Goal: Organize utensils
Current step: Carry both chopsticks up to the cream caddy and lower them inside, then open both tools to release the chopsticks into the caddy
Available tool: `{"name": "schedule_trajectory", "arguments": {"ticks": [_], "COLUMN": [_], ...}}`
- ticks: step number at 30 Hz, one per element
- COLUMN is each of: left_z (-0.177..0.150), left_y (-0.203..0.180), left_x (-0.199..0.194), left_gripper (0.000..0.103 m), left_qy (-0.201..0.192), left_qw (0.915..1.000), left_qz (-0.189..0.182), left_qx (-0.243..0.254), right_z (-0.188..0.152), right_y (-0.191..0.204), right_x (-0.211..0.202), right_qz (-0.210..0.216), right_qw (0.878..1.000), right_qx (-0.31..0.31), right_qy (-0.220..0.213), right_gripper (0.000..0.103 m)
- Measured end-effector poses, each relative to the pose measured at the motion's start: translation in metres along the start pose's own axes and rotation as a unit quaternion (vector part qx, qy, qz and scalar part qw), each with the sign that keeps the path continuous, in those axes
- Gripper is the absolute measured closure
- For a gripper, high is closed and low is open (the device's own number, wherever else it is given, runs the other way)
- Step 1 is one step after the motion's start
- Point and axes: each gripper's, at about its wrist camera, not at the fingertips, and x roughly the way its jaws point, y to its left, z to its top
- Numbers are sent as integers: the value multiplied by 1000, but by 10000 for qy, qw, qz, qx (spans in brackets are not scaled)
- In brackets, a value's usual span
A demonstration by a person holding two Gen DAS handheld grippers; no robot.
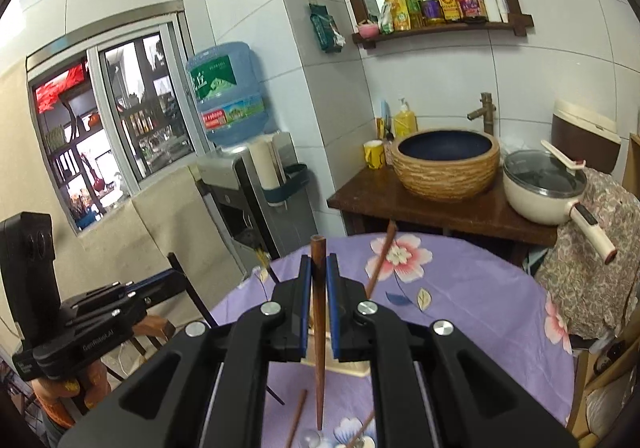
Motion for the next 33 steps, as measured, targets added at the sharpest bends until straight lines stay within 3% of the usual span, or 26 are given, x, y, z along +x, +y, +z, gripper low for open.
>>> {"name": "schedule_trajectory", "arguments": {"ticks": [8, 13, 21, 33], "left_z": [83, 98, 46, -39], "left_y": [-8, -6, 22, 41], "left_x": [-16, 2, 74, 128], "left_gripper": [96, 96, 96, 96], "left_qy": [-549, -675, -342, 302], "left_qw": [9984, 9969, 9970, 9968], "left_qz": [143, 387, 663, 625], "left_qx": [47, 67, -182, -394], "right_z": [72, 74, 17, -35], "right_y": [23, 30, 5, -16], "right_x": [-1, 24, 90, 122], "right_qz": [-163, -512, -857, -935], "right_qw": [9979, 9946, 9953, 9956], "right_qx": [-111, -316, -122, 51], "right_qy": [-622, -845, -423, 46], "right_gripper": [95, 95, 95, 95]}}
